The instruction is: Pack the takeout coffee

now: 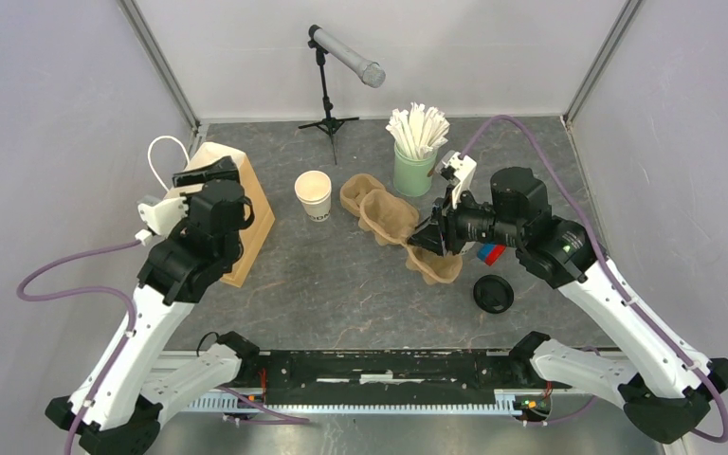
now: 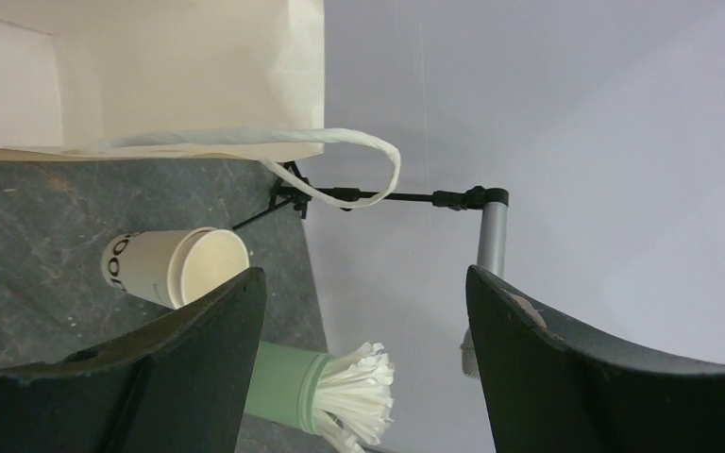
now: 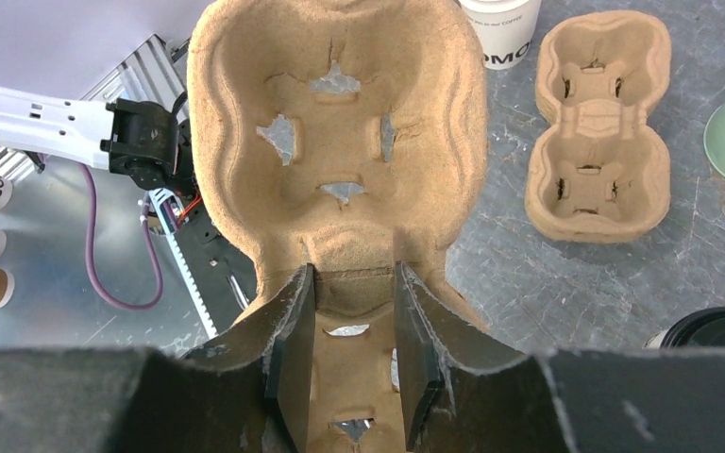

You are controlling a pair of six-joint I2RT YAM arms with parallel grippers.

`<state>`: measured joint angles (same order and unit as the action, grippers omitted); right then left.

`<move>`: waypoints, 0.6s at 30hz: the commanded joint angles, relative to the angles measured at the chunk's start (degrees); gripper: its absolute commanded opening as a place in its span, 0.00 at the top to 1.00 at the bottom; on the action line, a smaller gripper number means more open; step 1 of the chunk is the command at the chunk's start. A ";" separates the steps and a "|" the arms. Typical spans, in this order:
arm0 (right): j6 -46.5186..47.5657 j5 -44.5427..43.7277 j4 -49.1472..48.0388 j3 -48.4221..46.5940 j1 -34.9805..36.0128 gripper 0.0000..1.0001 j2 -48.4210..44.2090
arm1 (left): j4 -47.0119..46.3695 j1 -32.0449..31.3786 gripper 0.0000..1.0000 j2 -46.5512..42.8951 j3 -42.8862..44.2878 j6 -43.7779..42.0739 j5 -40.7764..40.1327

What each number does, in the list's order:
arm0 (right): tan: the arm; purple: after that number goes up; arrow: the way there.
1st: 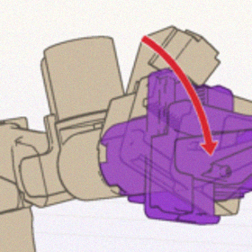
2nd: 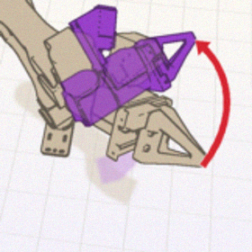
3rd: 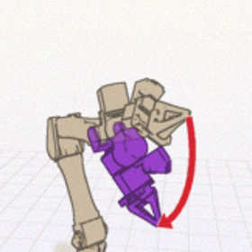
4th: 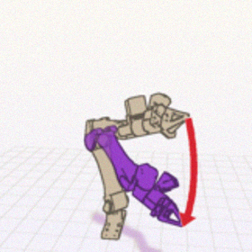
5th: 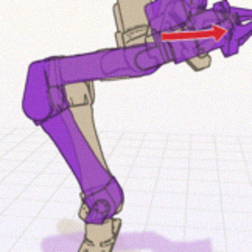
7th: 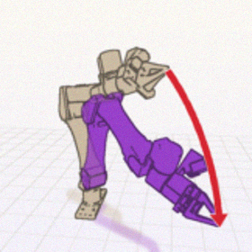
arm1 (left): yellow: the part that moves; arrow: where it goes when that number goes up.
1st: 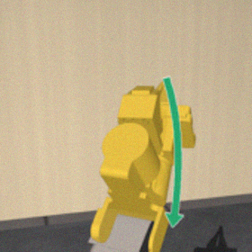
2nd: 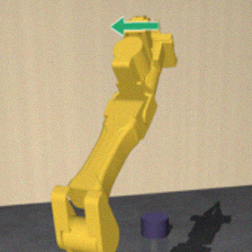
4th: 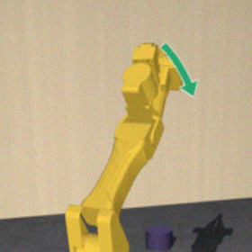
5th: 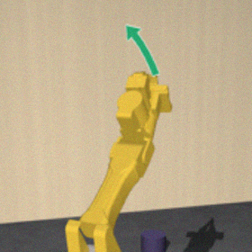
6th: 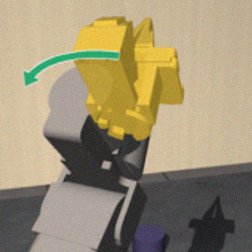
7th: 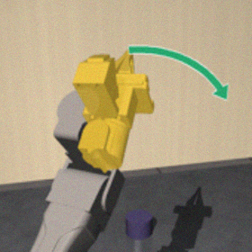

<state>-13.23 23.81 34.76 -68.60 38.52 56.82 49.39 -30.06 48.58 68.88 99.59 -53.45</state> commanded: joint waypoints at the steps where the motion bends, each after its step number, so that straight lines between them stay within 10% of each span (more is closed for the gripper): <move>1: 0.39 0.57 2.00 -3.59 -0.03 0.65 0.49 | -8.65 0.52 0.16 1.22 1.34 -0.32 -4.47; 13: 1.34 0.36 5.04 -8.11 0.00 0.64 2.35 | -15.01 5.91 0.21 2.41 -1.90 -6.81 -8.24; 18: 0.94 0.64 4.99 -8.32 -0.03 0.64 3.04 | -17.50 8.24 0.39 3.48 -2.50 -9.08 -4.65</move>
<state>-12.34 23.92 40.07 -74.26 38.52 59.31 36.69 -23.07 51.75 67.09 95.55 -57.19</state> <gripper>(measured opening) 0.375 0.670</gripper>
